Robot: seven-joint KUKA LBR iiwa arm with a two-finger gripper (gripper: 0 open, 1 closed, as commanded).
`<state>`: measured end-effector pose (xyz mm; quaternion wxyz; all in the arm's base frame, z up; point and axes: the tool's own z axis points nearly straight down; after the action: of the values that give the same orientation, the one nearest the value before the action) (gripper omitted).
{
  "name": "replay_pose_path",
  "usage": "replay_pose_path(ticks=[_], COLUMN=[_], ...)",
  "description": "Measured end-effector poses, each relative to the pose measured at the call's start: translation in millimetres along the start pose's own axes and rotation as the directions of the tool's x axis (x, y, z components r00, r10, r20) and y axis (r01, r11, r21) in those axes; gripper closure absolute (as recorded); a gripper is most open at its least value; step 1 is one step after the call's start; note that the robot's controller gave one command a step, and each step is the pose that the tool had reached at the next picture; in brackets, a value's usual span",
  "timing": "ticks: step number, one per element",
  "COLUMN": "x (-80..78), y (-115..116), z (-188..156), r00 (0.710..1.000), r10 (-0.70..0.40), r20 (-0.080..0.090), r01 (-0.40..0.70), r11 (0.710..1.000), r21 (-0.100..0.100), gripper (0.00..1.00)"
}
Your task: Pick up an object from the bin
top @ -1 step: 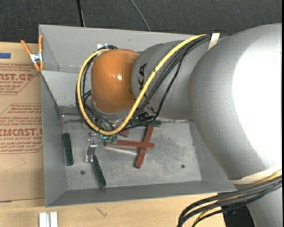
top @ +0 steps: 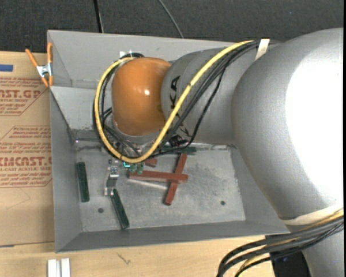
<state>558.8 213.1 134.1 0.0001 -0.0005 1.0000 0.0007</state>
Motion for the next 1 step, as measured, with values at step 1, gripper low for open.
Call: replay_pose_path(ticks=[1], x=[-0.1], y=[-0.2], z=[0.0], r00=[1.000], r10=[-0.002], r20=[0.001], r01=[0.002], r11=[1.000], r21=[0.000], gripper=[0.00])
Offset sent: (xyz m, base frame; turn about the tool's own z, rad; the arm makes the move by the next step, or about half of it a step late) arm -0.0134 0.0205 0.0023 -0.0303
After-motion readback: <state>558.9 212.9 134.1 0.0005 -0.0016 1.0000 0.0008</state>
